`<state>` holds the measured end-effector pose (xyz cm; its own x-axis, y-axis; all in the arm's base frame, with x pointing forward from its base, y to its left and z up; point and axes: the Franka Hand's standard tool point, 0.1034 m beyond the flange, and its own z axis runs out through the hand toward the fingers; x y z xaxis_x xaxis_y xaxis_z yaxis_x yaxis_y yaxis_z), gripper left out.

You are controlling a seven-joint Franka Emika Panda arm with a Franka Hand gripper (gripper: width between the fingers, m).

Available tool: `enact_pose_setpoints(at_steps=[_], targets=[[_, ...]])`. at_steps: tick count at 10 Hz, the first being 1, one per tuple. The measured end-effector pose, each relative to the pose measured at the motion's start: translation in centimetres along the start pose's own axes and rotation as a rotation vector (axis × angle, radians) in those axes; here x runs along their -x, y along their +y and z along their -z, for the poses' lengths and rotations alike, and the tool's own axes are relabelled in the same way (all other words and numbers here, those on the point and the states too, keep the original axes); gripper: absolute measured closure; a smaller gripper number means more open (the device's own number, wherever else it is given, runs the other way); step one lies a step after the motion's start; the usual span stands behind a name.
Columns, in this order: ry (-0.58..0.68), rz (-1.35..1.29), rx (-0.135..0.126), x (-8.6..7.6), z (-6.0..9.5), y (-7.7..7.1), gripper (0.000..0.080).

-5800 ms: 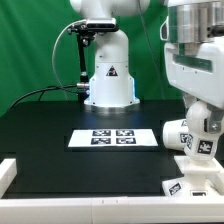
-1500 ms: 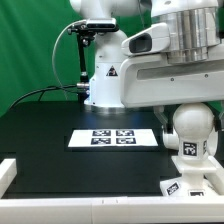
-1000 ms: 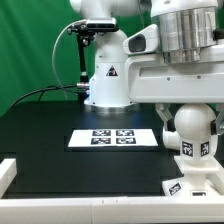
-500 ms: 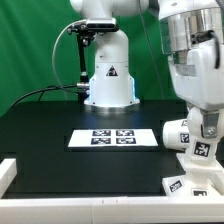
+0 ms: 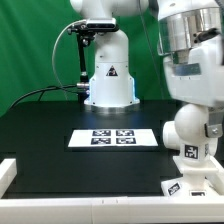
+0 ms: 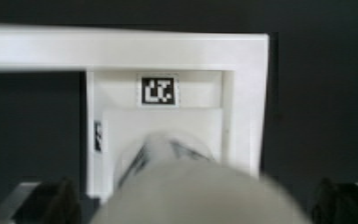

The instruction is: Assemble lamp

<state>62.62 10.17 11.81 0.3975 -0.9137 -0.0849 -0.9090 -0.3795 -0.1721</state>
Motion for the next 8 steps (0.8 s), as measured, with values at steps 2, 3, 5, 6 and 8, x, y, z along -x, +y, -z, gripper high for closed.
enact_pose_setpoints(at_steps=[2,3,5,6,8], targets=[[-0.004,0.156,0.004,0.5,-0.2,0.21,0.0101],[-0.003,0.24,0.004,0.35,-0.22,0.26,0.0101],[-0.003,0.338,0.005,0.32,-0.24,0.28,0.01],[0.003,0.461,0.012,0.16,-0.25,0.35,0.01],[0.042,0.86,0.073,-0.06,-0.38,0.41,0.01]])
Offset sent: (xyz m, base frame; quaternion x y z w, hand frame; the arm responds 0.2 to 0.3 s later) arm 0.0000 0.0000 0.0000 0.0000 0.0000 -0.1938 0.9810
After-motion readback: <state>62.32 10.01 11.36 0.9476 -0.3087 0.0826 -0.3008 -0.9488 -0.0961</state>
